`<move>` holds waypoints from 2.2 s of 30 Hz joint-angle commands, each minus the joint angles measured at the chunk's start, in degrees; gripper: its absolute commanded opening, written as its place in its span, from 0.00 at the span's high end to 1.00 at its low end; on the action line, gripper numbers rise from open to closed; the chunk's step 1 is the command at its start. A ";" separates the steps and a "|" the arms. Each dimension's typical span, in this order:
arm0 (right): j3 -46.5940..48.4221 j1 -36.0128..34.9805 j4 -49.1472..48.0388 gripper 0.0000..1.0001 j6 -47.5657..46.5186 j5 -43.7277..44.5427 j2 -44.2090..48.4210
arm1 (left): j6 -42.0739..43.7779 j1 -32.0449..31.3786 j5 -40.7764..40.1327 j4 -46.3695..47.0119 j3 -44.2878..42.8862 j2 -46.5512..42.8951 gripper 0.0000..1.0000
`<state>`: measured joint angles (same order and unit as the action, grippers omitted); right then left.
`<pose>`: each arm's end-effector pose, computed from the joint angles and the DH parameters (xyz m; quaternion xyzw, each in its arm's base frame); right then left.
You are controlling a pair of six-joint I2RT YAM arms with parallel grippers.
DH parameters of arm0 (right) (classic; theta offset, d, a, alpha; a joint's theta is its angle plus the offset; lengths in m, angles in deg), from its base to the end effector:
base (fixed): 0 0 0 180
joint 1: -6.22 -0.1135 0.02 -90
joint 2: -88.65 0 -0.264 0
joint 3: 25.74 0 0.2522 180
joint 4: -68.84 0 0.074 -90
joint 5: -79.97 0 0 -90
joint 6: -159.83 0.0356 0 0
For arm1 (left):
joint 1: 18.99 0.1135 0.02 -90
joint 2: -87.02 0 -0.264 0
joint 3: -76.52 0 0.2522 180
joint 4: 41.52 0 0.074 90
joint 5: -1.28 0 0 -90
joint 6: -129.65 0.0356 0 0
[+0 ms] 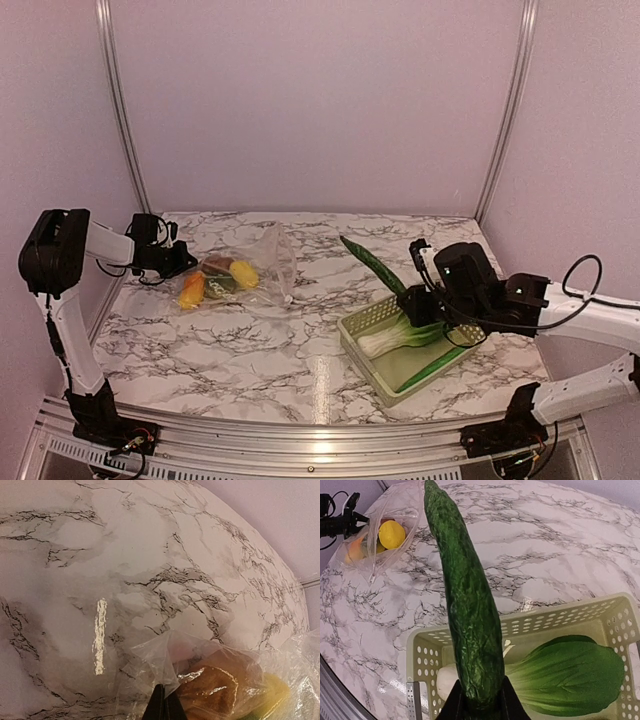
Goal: Open the zip-top bag and remove the fake food
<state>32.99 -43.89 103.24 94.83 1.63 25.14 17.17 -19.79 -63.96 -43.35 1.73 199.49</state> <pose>0.1581 0.1780 0.2600 -0.1528 0.8866 0.1875 0.3943 0.4023 -0.0205 0.1357 -0.0763 0.8849 -0.2740 0.3689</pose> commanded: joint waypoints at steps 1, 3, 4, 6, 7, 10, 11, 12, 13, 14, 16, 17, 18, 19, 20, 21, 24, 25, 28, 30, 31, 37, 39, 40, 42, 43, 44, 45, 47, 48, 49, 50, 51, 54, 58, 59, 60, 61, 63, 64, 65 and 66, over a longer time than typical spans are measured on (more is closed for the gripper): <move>-2.24 -6.01 6.73 1.00 17.79 12.47 4.61 | -0.93 0.36 0.05 1.72 0.41 0.39 1.00; -3.20 -10.57 9.24 1.00 24.69 16.11 5.19 | -0.95 0.36 0.05 1.74 0.35 0.39 1.00; -3.56 -12.32 10.59 1.00 28.44 17.97 5.23 | -0.93 0.36 0.05 1.66 0.24 0.39 1.00; -4.01 -16.11 13.64 1.00 36.11 21.60 4.80 | -0.82 0.38 0.14 1.45 0.06 0.47 1.00; -3.57 -18.28 16.00 1.00 40.31 23.86 4.28 | -0.66 0.36 0.20 1.32 -0.02 0.47 1.00; -0.88 -26.04 25.23 1.00 54.33 31.64 1.77 | -0.58 2.00 0.34 1.22 0.20 0.15 1.00; -0.14 -27.74 28.09 1.00 58.85 32.97 0.53 | -0.55 2.10 0.30 1.26 0.21 0.13 1.00; 0.71 -29.08 30.57 1.00 62.49 33.50 -0.95 | -0.57 2.10 0.36 1.22 0.17 0.17 1.00; 1.44 -30.25 33.06 1.00 66.66 33.77 -2.44 | -0.61 2.11 0.59 1.18 0.07 0.25 1.00; 2.19 -31.36 35.53 1.00 70.97 34.17 -4.68 | -0.58 2.12 0.82 1.17 -0.03 0.29 1.00; 4.35 -33.01 40.66 1.00 78.72 34.59 -7.74 | -0.50 2.20 1.00 1.17 -0.13 0.21 1.00; 5.28 -33.80 43.27 1.00 82.24 34.97 -9.12 | -0.48 2.23 1.00 1.17 -0.06 0.14 1.00; 6.23 -34.52 46.22 1.00 86.04 35.36 -10.15 | -0.42 2.21 0.97 1.17 -0.01 0.13 1.00; 6.92 -35.28 48.72 1.00 90.40 35.92 -10.78 | -0.39 2.20 0.99 1.24 0.03 0.27 1.00; 7.13 -35.61 50.51 1.00 92.11 36.28 -10.87 | -0.50 2.20 1.06 1.44 0.18 0.36 1.00; 6.88 -35.67 51.04 1.00 93.29 36.46 -10.58 | -0.71 2.20 1.20 1.77 0.28 0.46 1.00; 4.57 -35.55 48.43 1.00 95.11 37.53 -7.44 | -1.01 2.21 1.66 2.51 0.56 0.96 1.00; 3.62 -35.24 47.04 1.00 94.97 37.99 -6.10 | -1.03 2.21 1.77 2.61 0.64 1.06 1.00; 2.12 -33.14 42.18 1.00 90.73 38.99 -3.84 | -1.08 2.23 1.92 2.80 0.68 1.18 1.00; 2.08 -31.57 39.58 0.95 87.18 38.75 -3.71 | -1.20 2.20 1.94 2.63 0.37 1.26 1.00; 2.18 -31.15 38.61 0.79 85.75 38.91 -4.13 | -1.17 2.20 1.95 2.52 0.19 1.27 1.00; 3.96 -28.56 36.32 0.50 79.28 39.34 -5.41 | -1.02 2.20 2.05 1.53 -0.83 1.08 1.00; 4.12 -27.64 33.71 0.45 76.12 39.32 -5.40 | -1.13 2.18 2.07 1.48 -0.97 1.06 1.00; 4.13 -27.26 32.21 0.40 74.38 39.46 -5.47 | -1.08 2.20 2.06 1.44 -1.08 1.09 1.00; 4.46 -25.90 28.27 0.33 69.58 39.90 -5.73 | -0.92 2.20 2.20 1.32 -1.10 1.22 1.00; 4.64 -25.31 26.00 0.31 65.79 40.20 -5.68 | -0.97 2.16 2.31 1.33 -1.10 1.26 1.00; 4.92 -24.75 23.86 0.29 62.12 40.56 -5.56 | -0.85 2.21 2.45 1.32 -1.06 1.34 1.00; 5.00 -23.99 21.20 0.28 57.87 40.56 -5.27 | -0.77 2.20 2.61 1.39 -0.98 1.43 1.00; 4.26 -21.60 14.26 0.28 46.05 38.75 -4.32 | -0.34 2.14 3.42 1.59 -0.97 1.52 1.00; 3.72 -19.83 10.92 0.28 41.16 37.05 -3.72 | -0.14 2.10 3.47 1.39 -1.01 1.53 1.00; 3.14 -17.83 7.28 0.28 36.20 34.82 -3.16 | 0.12 2.11 3.47 1.29 -0.94 1.53 1.00; 2.73 -15.79 4.28 0.28 31.64 32.62 -2.70 | 0.39 2.12 3.58 1.14 -0.93 1.53 1.00; 2.35 -12.93 0.12 0.28 25.75 29.44 -2.27 | 0.60 2.12 3.57 0.99 -0.93 1.45 1.00; 2.33 -7.91 -7.17 0.27 14.94 22.74 -2.14 | 1.14 2.12 3.61 0.50 -0.92 1.44 1.00; 3.40 -2.01 -16.74 0.23 2.04 12.53 -3.49 | 1.64 2.10 4.03 0.06 -0.78 1.23 1.00; 3.92 -0.34 -18.38 0.23 -0.83 8.58 -4.31 | 1.79 2.12 4.18 0.03 -0.69 1.14 1.00; 4.57 1.20 -19.77 0.22 -2.86 5.56 -5.20 | 2.01 2.04 4.41 -0.01 -0.62 1.10 1.00; 5.21 2.73 -21.12 0.23 -4.64 2.58 -6.29 | 2.15 2.01 4.57 -0.17 -0.61 1.01 1.00; 6.55 5.00 -24.69 0.23 -9.08 -2.73 -8.99 | 2.54 1.95 5.42 0.26 -0.26 0.67 1.00; 7.68 6.26 -25.53 0.25 -11.24 -5.51 -10.94 | 2.73 1.94 5.77 0.27 -0.11 0.58 1.00; 9.15 7.16 -25.46 0.28 -13.57 -7.71 -12.98 | 2.97 1.94 6.06 0.16 0.01 0.47 1.00; 10.42 7.92 -25.60 0.31 -16.42 -9.97 -15.30 | 3.14 1.94 6.38 0.05 0.04 0.37 1.00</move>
<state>38.04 -39.06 84.23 92.64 5.76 16.05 18.48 -17.86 -59.96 -41.78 1.77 199.60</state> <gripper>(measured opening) 0.734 0.006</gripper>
